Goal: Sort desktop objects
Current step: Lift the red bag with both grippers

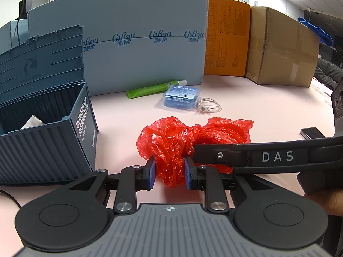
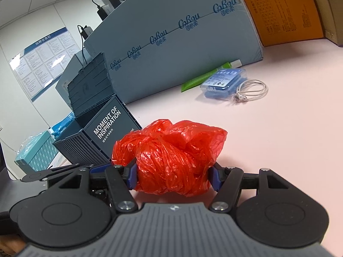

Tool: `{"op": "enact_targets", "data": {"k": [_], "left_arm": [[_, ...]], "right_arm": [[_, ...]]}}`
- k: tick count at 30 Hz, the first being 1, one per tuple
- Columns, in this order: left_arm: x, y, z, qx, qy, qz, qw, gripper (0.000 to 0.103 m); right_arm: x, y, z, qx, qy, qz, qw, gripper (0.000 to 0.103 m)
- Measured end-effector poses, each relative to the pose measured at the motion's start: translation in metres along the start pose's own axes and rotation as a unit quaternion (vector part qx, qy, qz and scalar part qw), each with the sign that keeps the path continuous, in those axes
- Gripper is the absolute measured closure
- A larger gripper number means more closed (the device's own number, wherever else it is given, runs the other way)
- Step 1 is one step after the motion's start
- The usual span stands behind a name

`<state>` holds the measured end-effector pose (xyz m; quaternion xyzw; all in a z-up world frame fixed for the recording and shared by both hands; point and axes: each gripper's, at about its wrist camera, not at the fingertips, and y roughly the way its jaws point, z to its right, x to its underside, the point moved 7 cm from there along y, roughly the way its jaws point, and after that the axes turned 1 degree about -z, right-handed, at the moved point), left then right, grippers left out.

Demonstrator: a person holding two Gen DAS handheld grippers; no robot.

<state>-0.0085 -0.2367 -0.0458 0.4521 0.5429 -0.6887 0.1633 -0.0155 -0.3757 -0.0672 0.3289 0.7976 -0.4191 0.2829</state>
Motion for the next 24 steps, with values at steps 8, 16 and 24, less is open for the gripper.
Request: {"op": "enact_targets", "data": {"k": [8, 16, 24], "left_arm": [[0.005, -0.002, 0.002, 0.017, 0.012, -0.011, 0.9997, 0.082], [0.009, -0.005, -0.001, 0.031, 0.024, -0.018, 0.9990, 0.082], [0.011, -0.008, -0.012, 0.036, 0.030, -0.022, 0.9987, 0.082]], "right_arm": [[0.008, -0.006, -0.002, 0.022, 0.014, 0.003, 1.000, 0.037], [0.015, -0.008, -0.009, 0.038, 0.028, 0.009, 0.999, 0.037], [0.018, -0.004, -0.018, 0.043, 0.038, 0.012, 0.998, 0.037]]}}
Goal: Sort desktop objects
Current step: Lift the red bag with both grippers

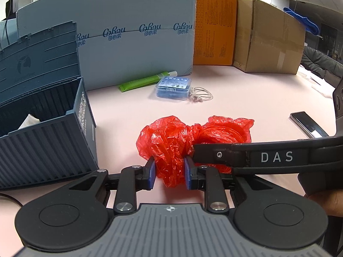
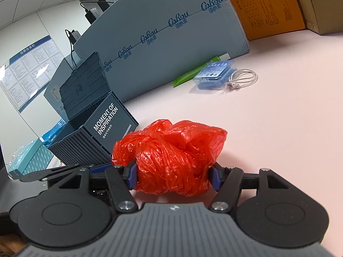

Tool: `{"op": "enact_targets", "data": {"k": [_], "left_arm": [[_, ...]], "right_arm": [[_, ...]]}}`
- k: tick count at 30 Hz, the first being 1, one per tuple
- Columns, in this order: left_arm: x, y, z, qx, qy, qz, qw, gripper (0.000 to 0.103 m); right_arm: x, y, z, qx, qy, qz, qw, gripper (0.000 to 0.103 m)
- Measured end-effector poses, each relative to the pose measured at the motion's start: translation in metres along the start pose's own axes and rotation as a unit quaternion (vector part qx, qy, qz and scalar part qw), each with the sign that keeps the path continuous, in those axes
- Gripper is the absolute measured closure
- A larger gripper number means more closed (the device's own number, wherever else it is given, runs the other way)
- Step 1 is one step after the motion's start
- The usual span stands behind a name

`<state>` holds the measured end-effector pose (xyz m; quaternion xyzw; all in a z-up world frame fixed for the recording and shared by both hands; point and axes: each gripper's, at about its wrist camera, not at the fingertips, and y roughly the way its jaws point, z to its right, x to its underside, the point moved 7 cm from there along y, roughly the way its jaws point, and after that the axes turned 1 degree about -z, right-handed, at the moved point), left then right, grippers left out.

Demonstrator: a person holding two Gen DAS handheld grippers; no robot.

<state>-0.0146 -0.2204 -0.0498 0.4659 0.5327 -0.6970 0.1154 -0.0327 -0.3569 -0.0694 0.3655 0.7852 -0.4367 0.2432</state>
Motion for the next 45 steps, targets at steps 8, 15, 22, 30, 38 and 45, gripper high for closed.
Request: {"op": "enact_targets", "data": {"k": [8, 15, 22, 30, 38, 45], "left_arm": [[0.003, -0.007, -0.012, 0.000, -0.002, -0.001, 1.0000, 0.082], [0.001, -0.009, -0.018, 0.000, -0.004, -0.002, 1.0000, 0.082], [-0.005, -0.009, -0.021, 0.000, -0.017, -0.001, 0.9999, 0.082], [-0.011, -0.007, -0.025, 0.000, -0.039, 0.001, 0.9993, 0.082], [-0.020, -0.005, -0.024, 0.004, -0.042, 0.005, 0.9991, 0.082], [-0.029, -0.006, -0.026, 0.007, -0.040, 0.010, 0.9991, 0.082]], "right_arm": [[0.003, 0.005, -0.012, 0.001, 0.000, 0.001, 1.000, 0.037], [0.003, 0.008, -0.018, 0.003, 0.007, 0.003, 1.000, 0.037], [-0.001, 0.009, -0.019, 0.009, 0.019, 0.005, 1.000, 0.037], [-0.009, 0.011, -0.022, 0.015, 0.019, 0.003, 1.000, 0.037], [-0.018, 0.010, -0.020, 0.023, 0.023, 0.010, 0.999, 0.037], [-0.027, 0.010, -0.023, 0.029, 0.021, 0.020, 0.999, 0.037]]}}
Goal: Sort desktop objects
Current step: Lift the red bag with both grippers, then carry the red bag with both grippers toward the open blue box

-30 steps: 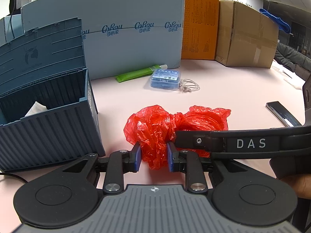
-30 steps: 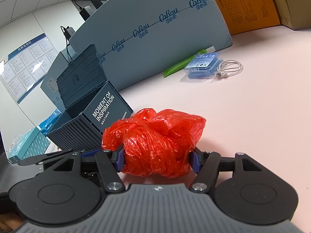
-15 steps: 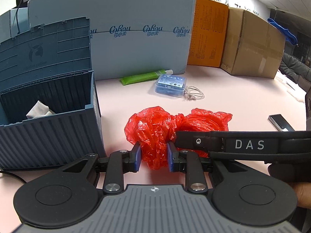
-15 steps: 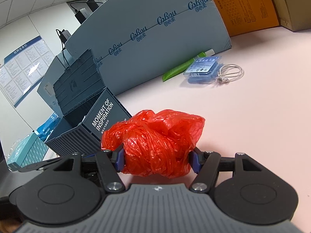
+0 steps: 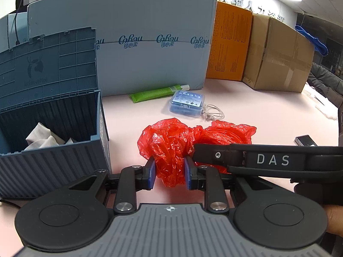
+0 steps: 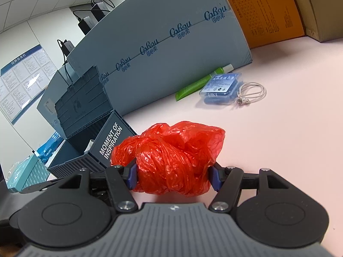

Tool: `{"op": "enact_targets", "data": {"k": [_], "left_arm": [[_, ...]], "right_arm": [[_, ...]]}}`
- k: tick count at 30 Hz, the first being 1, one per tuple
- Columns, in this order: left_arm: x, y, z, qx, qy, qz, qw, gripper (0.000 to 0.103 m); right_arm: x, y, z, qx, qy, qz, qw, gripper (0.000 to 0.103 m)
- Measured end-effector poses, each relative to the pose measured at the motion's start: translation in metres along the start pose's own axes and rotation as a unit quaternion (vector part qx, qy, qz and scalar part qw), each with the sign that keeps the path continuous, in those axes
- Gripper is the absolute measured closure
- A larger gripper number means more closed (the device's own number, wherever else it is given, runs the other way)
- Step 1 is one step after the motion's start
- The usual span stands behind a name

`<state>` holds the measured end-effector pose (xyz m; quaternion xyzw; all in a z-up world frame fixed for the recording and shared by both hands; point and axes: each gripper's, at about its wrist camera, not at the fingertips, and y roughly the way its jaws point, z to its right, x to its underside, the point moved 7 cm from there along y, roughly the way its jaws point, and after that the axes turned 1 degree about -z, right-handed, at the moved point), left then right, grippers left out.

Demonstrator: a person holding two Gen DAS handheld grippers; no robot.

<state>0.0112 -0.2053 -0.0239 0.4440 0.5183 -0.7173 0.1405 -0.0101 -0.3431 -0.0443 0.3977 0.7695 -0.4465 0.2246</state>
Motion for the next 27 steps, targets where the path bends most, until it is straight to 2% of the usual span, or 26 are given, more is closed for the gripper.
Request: {"op": "enact_targets", "data": {"k": [27], "left_arm": [[-0.021, -0.019, 0.006, 0.034, 0.024, 0.044, 0.9982, 0.082]], "right_arm": [[-0.016, -0.026, -0.015, 0.023, -0.012, 0.065, 0.998, 0.037]]}}
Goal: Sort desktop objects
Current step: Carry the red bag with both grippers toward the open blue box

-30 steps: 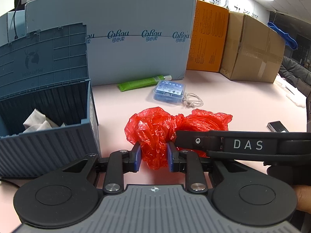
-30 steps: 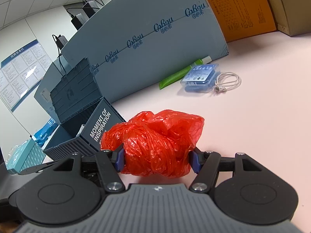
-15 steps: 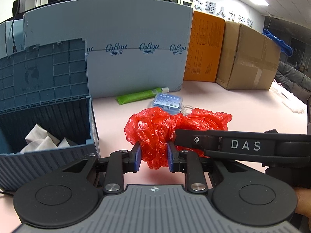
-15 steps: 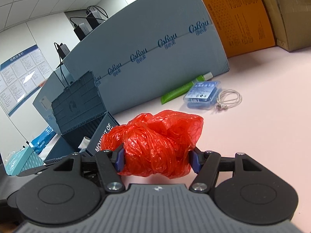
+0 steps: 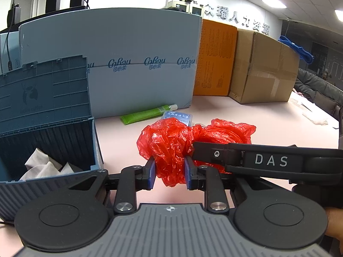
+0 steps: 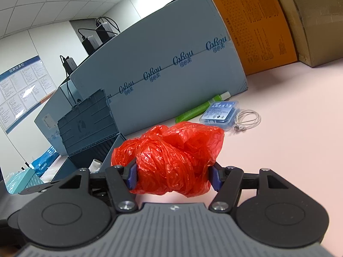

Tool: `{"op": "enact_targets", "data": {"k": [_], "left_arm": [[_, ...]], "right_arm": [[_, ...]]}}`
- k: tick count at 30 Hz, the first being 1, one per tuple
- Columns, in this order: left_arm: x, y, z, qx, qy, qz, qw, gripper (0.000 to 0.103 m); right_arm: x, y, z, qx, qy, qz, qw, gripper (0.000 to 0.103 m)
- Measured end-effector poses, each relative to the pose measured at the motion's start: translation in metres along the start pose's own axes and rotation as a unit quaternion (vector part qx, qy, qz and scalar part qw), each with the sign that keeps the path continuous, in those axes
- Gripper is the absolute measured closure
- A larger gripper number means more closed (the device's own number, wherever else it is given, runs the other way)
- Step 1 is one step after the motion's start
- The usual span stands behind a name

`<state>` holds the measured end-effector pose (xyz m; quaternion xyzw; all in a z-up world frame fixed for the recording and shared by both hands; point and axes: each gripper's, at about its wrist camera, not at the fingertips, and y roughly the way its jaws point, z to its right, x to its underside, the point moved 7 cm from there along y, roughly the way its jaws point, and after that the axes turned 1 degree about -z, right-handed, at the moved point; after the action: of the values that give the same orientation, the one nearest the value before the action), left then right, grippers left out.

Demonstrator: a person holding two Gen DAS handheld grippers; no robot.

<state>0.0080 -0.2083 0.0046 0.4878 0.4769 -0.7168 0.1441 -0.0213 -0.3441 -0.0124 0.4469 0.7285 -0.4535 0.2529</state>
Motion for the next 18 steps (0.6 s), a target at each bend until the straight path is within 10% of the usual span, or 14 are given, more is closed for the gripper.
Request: {"op": "enact_targets", "data": {"k": [18], "left_arm": [[-0.012, -0.017, -0.008, 0.005, 0.010, 0.033, 0.9994, 0.082]], "right_arm": [[-0.010, -0.007, -0.018, -0.008, -0.014, 0.035, 0.999, 0.037]]}}
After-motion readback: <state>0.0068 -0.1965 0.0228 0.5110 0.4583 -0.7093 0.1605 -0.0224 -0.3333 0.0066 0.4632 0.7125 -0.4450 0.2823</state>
